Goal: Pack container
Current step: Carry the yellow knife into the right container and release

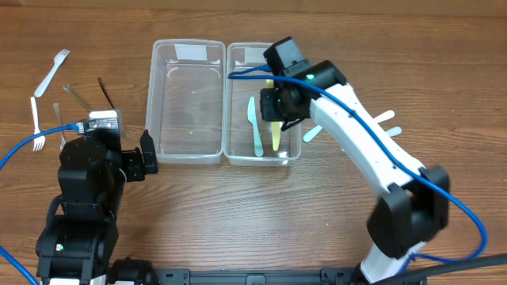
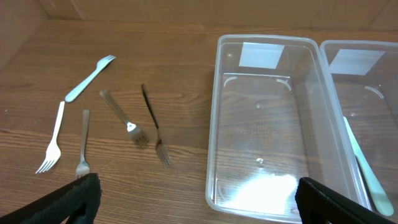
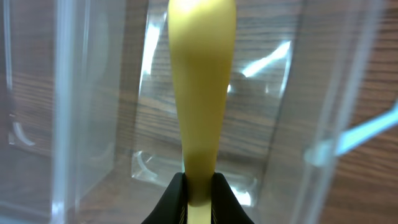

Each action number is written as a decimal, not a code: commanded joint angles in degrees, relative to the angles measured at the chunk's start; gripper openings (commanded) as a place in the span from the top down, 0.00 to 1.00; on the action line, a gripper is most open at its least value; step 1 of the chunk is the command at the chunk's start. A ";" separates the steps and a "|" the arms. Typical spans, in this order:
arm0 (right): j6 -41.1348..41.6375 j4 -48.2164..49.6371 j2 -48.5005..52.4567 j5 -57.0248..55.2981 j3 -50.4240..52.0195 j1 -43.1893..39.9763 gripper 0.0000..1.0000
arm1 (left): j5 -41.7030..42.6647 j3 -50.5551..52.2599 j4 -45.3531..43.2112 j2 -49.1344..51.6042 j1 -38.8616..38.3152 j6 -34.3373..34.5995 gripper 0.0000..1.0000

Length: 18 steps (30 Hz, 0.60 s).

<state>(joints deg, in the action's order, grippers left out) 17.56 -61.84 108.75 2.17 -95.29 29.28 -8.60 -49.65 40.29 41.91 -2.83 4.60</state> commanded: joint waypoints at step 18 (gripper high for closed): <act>1.09 -7.04 4.81 -3.41 -24.00 -4.57 0.58 | 0.72 -1.55 -0.24 -0.02 0.57 1.22 0.00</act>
<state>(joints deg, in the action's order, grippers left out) 14.61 -67.20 115.13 3.57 -109.58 27.88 -8.60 -49.65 40.29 41.91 -2.83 4.60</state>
